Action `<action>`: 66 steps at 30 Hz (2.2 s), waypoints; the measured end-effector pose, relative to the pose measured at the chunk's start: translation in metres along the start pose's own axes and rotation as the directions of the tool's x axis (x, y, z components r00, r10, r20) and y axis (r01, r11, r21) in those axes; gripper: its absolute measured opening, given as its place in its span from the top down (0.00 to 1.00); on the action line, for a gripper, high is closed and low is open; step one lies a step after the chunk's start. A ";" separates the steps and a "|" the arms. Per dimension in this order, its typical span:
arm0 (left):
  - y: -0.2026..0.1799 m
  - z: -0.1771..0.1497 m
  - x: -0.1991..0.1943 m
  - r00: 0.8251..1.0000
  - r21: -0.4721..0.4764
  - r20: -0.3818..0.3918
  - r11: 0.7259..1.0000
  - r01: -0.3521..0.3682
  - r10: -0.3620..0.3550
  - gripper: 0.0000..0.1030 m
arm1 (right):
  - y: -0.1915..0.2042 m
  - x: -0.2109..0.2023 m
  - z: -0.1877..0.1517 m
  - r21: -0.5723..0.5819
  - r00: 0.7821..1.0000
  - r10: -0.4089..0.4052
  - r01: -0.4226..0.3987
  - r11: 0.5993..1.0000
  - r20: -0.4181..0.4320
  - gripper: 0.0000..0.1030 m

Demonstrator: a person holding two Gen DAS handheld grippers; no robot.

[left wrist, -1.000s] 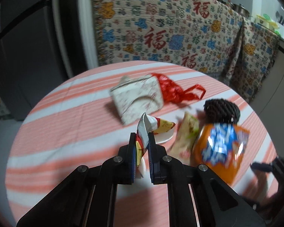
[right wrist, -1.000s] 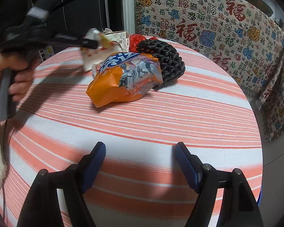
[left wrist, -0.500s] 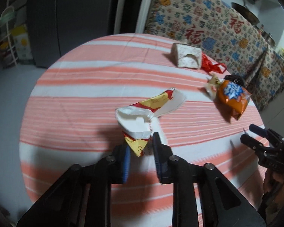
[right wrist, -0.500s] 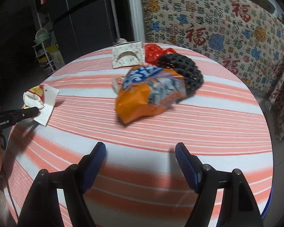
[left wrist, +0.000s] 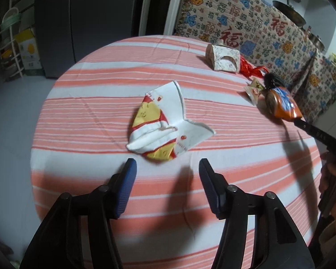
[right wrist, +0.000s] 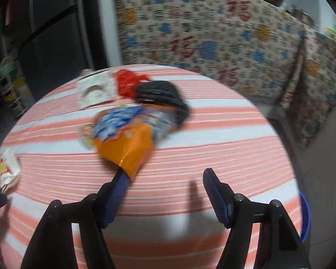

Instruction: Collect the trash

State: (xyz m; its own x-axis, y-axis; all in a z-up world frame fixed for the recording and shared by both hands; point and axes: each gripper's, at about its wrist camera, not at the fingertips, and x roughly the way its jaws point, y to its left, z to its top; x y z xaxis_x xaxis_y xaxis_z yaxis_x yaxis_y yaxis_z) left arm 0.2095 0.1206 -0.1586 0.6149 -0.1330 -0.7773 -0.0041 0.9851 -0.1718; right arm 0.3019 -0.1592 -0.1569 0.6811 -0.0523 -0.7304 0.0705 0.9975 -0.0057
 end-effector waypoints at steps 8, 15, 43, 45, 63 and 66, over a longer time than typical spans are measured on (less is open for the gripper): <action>0.019 0.007 -0.025 0.993 0.002 0.045 0.994 0.113 -0.113 0.30 | -0.033 -0.018 -0.008 -0.030 0.992 0.128 -0.128 0.991 0.004 0.32; 0.051 0.043 -0.012 0.963 0.001 0.041 0.963 0.268 -0.268 0.21 | -0.036 -0.014 0.017 -0.083 0.947 0.321 -0.318 0.944 0.023 0.25; -0.103 0.037 -0.003 0.979 0.172 0.010 0.965 0.199 -0.204 0.95 | -0.025 -0.062 0.021 -0.225 0.943 0.332 -0.326 0.918 -0.014 0.70; -0.117 0.036 -0.002 0.976 0.173 0.006 0.961 0.215 -0.219 0.95 | -0.032 -0.066 0.019 -0.209 0.947 0.320 -0.314 0.926 -0.002 0.70; -0.223 0.036 0.010 0.971 0.261 -0.030 0.936 0.236 -0.236 0.95 | -0.097 -0.079 0.007 -0.102 0.955 0.293 -0.287 0.952 0.048 0.70; -0.250 0.040 0.006 0.964 0.294 -0.031 0.920 0.261 -0.263 0.95 | -0.121 -0.089 0.009 -0.065 0.958 0.276 -0.272 0.960 0.074 0.70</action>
State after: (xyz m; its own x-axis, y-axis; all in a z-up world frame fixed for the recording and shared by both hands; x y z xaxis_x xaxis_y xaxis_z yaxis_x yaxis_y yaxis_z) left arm 0.2455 -0.1225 -0.0964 0.5698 -0.3910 -0.7228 0.3883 0.9033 -0.1825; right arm 0.2394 -0.2761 -0.0853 0.7260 0.2220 -0.6508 -0.1647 0.9750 0.1489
